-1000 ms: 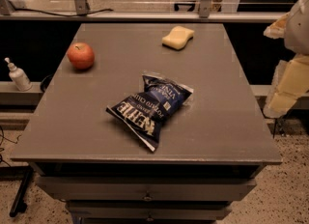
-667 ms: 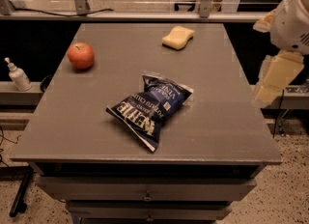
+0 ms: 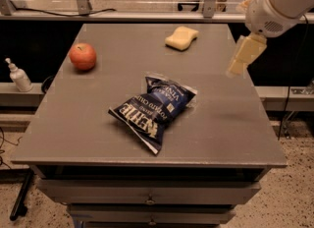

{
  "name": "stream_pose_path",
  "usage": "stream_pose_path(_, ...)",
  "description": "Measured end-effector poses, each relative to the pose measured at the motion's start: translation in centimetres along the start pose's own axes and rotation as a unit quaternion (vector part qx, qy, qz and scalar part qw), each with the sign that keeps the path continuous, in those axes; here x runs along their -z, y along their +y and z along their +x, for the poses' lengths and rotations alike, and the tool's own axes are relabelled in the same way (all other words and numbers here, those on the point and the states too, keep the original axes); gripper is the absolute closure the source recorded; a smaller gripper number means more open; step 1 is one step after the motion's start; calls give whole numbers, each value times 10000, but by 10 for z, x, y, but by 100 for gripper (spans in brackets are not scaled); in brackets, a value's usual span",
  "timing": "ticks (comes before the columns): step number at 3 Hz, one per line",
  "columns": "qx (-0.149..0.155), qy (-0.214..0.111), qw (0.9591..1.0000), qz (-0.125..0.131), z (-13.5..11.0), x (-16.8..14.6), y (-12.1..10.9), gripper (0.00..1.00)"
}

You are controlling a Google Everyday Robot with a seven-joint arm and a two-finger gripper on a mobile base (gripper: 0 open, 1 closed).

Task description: Pick sponge

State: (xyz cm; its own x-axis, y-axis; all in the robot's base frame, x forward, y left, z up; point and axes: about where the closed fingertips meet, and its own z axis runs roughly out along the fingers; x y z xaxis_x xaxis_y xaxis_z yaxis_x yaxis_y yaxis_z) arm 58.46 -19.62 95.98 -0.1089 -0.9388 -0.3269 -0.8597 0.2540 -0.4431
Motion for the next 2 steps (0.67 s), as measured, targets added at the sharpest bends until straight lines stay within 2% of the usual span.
stream_pose_path(1, -361, -350, 9986, 134, -1, -39, -44, 0)
stream_pose_path(2, -941, -655, 9933, 165, 2, -87, -84, 0)
